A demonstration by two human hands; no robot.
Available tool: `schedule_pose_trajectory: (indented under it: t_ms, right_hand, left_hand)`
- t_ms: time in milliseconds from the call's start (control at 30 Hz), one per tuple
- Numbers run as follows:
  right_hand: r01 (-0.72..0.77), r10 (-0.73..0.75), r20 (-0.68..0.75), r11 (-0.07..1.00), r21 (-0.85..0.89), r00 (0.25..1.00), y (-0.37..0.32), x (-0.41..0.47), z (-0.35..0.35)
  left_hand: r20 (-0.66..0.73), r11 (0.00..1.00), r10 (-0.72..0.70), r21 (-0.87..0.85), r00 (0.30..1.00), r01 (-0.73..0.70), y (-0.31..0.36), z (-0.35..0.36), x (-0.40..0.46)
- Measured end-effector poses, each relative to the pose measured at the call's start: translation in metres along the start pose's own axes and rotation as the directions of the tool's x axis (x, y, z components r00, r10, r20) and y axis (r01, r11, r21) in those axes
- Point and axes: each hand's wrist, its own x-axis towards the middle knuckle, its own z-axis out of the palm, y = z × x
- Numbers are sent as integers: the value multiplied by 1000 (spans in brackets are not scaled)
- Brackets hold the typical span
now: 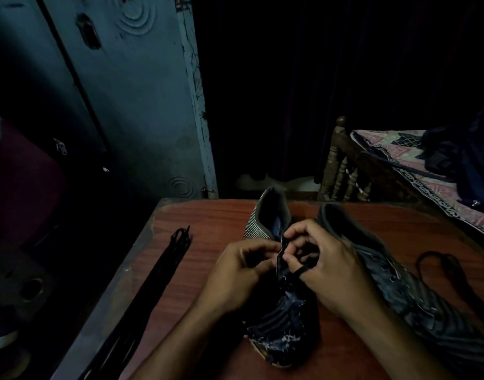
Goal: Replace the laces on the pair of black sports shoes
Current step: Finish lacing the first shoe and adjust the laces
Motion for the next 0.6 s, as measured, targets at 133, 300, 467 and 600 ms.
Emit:
schedule_pose_trajectory:
  t_ms: [133,300,467,600]
  right_hand:
    - [-47,50,-76,998,46,996,-2,-1,0]
    - [-77,84,-148,996,55,985,-1,-3,6]
    - [-110,127,-161,988,111,979,-1,-3,6]
    - [-130,143,-134,986,102,981,-1,-1,3]
  left_hand:
    - [-34,999,-8,-44,999,7,-3,2,0]
    - [-35,995,-22,-93,999,19,2,6,-2]
    - [-56,998,-27,-64,998,23,3,3,-1]
    - [-48,997,-57,-61,997,54,2,3,-1]
